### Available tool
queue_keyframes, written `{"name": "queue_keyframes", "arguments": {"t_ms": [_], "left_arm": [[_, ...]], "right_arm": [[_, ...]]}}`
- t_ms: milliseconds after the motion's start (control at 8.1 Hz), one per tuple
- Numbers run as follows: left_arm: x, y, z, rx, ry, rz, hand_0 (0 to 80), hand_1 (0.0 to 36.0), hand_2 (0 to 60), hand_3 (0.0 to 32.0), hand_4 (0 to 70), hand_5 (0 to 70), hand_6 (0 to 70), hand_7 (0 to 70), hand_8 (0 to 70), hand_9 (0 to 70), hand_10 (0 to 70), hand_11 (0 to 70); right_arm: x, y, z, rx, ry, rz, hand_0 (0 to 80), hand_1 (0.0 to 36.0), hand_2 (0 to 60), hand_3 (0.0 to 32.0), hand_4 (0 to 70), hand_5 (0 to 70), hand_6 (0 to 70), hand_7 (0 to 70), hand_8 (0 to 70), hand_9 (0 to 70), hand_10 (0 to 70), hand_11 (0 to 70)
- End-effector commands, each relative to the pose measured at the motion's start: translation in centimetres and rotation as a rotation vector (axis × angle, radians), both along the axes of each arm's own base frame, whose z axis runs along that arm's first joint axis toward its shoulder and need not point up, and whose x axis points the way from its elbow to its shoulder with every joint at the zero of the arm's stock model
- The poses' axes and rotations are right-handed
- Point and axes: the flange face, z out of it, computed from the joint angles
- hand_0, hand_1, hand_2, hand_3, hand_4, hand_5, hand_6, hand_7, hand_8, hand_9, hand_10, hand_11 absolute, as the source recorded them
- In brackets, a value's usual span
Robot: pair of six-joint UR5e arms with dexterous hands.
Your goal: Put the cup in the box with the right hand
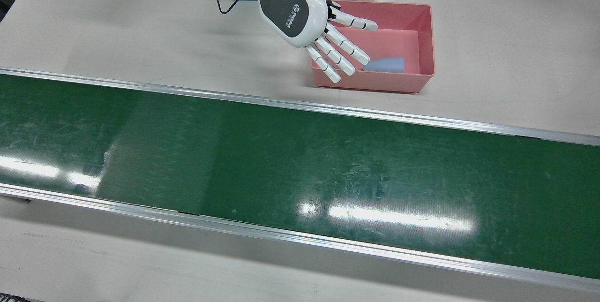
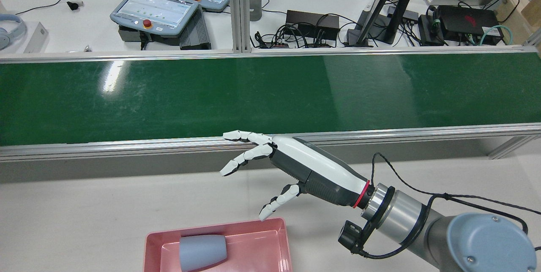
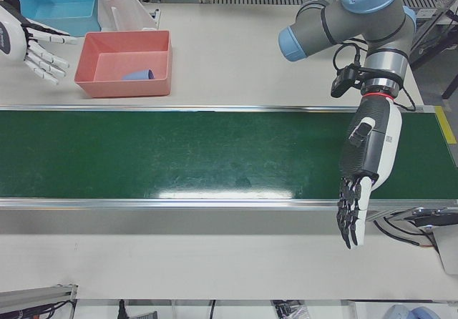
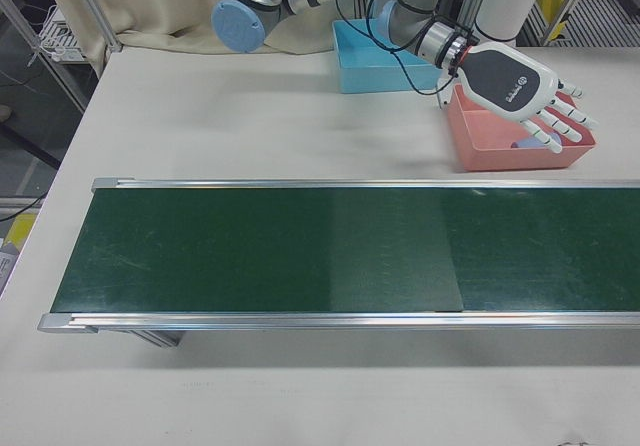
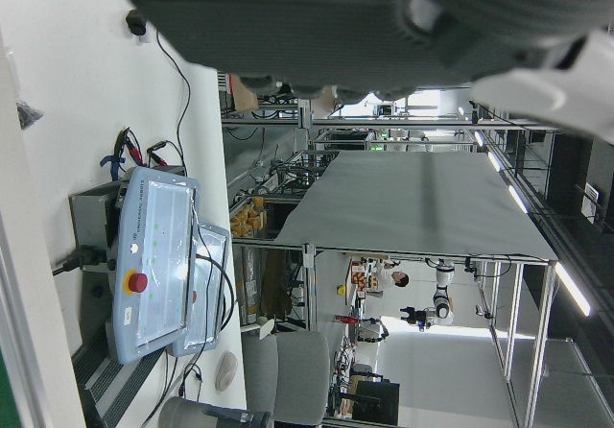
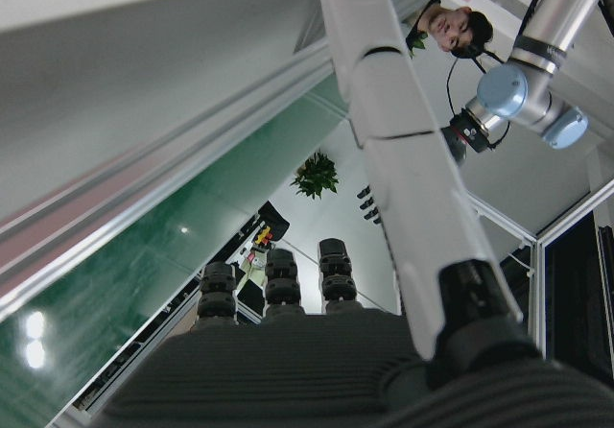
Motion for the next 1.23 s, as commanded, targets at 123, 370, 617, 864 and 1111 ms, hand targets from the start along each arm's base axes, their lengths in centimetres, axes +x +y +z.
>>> {"name": "queue_keyframes", "arguments": {"t_ms": [123,370,617,864,1111], "left_arm": [[0.0,0.0,0.0,0.000,0.000,0.000,0.0,0.0,0.0,0.0,0.0,0.0,0.0,0.0,0.0,0.0,0.0,0.0],[0.0,0.0,0.0,0.000,0.000,0.000,0.0,0.0,0.0,0.0,0.0,0.0,0.0,0.0,0.0,0.0,0.0,0.0],[0.0,0.0,0.0,0.000,0.000,0.000,0.0,0.0,0.0,0.0,0.0,0.0,0.0,0.0,0.0,0.0,0.0,0.0],[0.0,0.0,0.0,0.000,0.000,0.000,0.0,0.0,0.0,0.0,0.0,0.0,0.0,0.0,0.0,0.0,0.0,0.0],[0.0,0.0,0.0,0.000,0.000,0.000,0.0,0.0,0.0,0.0,0.0,0.0,0.0,0.0,0.0,0.0,0.0,0.0]], "right_arm": [[12.5,-8.8,4.1,-0.248,-0.238,0.120,76.2,17.8,0.0,0.0,22.1,10.1,14.3,50.6,19.6,35.3,12.0,19.8],[20.4,-11.8,10.2,-0.358,-0.225,0.261,70.5,20.6,0.0,0.0,17.8,11.3,16.8,58.7,26.7,45.2,17.3,27.4],[25.4,-15.3,14.4,-0.440,-0.223,0.396,72.0,18.7,0.0,0.0,19.5,11.1,15.6,52.3,25.7,43.2,17.0,27.1],[26.7,-18.0,19.4,-0.550,-0.225,0.452,76.0,20.9,0.6,0.0,14.9,9.6,7.5,18.3,9.2,16.1,6.9,12.8],[26.5,-18.2,19.9,-0.562,-0.231,0.450,80.0,18.7,0.0,0.0,12.0,8.2,3.6,3.5,0.7,2.7,0.0,2.8]]}}
